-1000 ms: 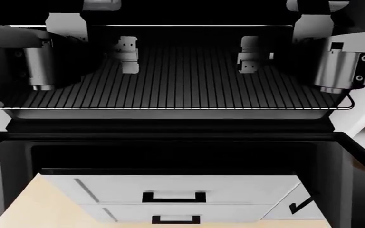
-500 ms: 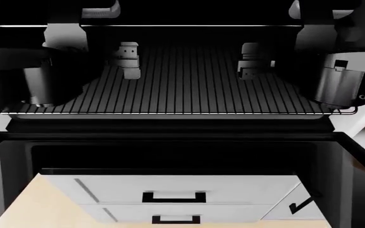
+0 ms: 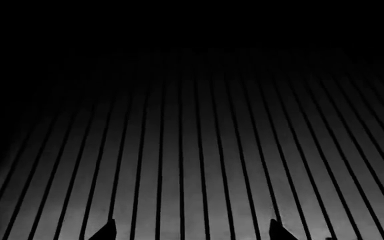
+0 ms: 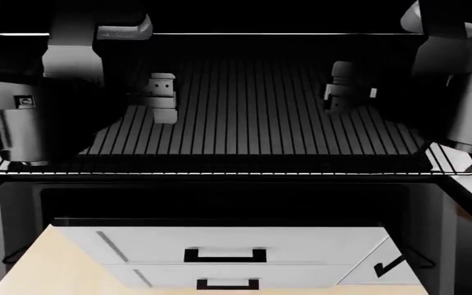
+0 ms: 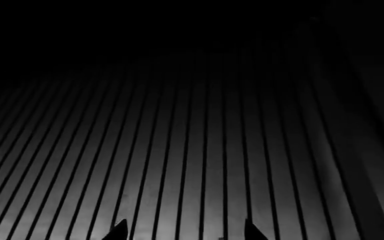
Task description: Fully slide the bottom oven rack out.
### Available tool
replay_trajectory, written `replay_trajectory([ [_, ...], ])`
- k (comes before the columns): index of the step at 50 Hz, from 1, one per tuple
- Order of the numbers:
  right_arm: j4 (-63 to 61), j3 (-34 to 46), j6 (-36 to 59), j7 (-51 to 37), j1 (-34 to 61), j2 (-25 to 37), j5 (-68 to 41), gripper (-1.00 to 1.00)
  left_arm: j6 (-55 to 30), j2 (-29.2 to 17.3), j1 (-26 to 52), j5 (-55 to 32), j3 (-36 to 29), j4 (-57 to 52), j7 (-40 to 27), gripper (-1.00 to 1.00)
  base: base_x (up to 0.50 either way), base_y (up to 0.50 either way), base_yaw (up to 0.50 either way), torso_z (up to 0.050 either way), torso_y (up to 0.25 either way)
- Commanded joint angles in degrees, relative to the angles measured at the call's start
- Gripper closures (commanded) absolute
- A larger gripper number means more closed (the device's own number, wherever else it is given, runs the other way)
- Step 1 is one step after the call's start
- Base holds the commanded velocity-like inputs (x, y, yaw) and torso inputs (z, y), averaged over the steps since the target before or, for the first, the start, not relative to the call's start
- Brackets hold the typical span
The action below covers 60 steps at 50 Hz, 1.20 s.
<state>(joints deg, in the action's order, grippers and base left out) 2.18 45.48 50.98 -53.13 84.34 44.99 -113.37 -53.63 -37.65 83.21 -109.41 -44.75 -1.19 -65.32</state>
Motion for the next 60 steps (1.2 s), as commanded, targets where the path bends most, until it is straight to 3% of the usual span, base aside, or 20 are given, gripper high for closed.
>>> replay_trajectory([
  [1, -6.7, 9.4, 8.1, -8.0, -13.1, 6.3, -8.8, -1.0, -18.1, -1.1, -13.5, -14.5, -9.8, 13.6, -4.7, -1.0, -0.03, 0.0, -0.01, -0.015, -0.022],
  [37, -19.1, 12.8, 4.7, -7.9, -26.8, 13.6, -6.6, -1.0, -12.5, -8.4, -28.2, -16.8, -13.2, 2.4, -7.8, -1.0, -0.07, 0.0, -0.01, -0.027, -0.023],
  [60, -30.3, 12.4, -1.8, -7.6, -35.2, 22.7, -7.1, -1.0, -6.1, -14.6, -38.1, -19.3, -13.9, -10.9, -10.2, -1.0, -0.1, 0.0, -0.02, -0.037, -0.011],
])
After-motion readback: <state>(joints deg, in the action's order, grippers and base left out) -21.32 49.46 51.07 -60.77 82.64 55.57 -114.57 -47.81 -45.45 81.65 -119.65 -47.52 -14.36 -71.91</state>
